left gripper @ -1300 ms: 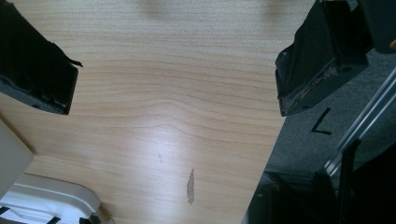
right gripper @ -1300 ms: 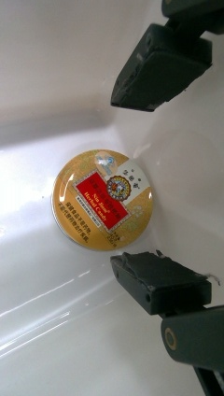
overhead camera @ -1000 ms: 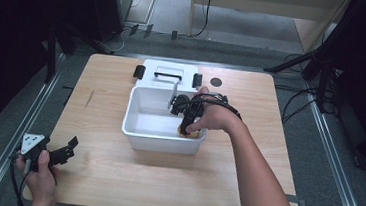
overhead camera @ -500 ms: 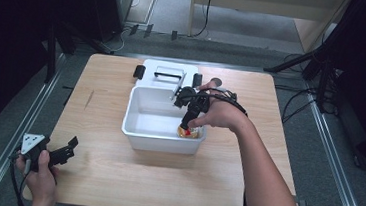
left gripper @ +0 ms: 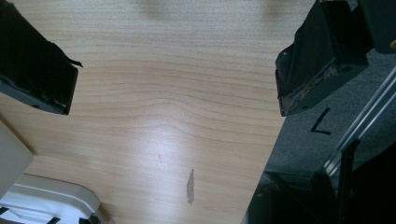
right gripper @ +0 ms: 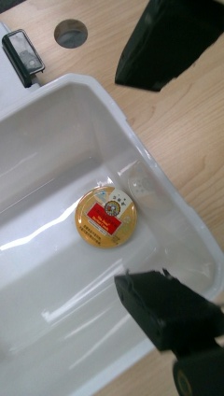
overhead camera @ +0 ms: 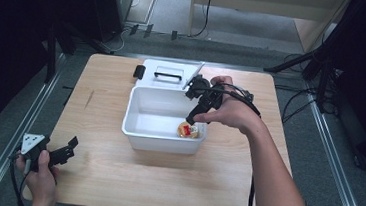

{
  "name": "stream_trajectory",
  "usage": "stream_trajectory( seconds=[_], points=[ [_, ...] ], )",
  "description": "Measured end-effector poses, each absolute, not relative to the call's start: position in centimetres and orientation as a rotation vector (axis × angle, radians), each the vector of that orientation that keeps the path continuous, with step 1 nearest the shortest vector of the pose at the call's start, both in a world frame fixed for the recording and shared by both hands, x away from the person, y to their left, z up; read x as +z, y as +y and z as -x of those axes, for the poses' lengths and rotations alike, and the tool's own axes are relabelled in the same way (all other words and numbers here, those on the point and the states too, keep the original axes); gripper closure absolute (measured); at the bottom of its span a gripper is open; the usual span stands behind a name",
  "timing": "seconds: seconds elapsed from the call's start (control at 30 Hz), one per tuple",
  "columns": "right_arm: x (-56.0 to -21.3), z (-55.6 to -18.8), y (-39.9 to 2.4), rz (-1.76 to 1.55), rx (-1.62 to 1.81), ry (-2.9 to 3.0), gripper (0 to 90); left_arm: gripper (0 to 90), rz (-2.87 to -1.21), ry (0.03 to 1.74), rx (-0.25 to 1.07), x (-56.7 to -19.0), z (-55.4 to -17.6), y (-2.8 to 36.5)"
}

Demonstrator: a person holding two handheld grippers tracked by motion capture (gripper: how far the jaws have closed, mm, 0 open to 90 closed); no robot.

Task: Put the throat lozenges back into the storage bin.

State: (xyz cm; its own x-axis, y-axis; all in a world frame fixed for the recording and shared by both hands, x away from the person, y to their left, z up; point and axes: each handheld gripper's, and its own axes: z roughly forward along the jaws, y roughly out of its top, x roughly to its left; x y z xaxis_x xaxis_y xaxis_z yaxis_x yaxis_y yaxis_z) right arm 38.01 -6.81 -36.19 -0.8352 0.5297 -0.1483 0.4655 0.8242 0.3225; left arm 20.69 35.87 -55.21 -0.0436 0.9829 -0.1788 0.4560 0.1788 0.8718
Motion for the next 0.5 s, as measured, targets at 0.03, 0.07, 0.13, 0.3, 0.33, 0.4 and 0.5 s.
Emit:
stream_trajectory(
  seconds=[0.03,0.07,0.13,0.3,0.33,0.4,0.5],
  points=[
    [-36.0,-38.0,-7.1,-0.787,0.426,2.779,0.0,0.0,-1.397,1.630,0.804,-55.2,-20.7,35.9],
    [-36.0,-38.0,-7.1,-0.787,0.426,2.779,0.0,0.0,-1.397,1.630,0.804,-55.2,-20.7,35.9],
    [-35.7,-37.7,-8.0,-0.826,0.471,2.757,0.0,0.0,-1.397,1.629,0.804,-55.2,-20.7,35.9],
    [-35.7,-37.6,-9.8,-0.897,0.519,2.716,0.0,0.0,-1.396,1.631,0.806,-55.2,-20.7,35.9],
    [-35.7,-37.6,-10.2,-0.902,0.529,2.712,0.0,0.0,-1.397,1.629,0.806,-55.2,-20.7,35.9],
    [-35.8,-37.5,-11.0,-0.928,0.551,2.703,0.0,0.0,-1.397,1.629,0.804,-55.2,-20.7,35.9],
    [-35.9,-37.4,-11.7,-0.949,0.571,2.688,0.0,0.0,-1.395,1.630,0.805,-55.2,-20.7,35.8]
  ],
)
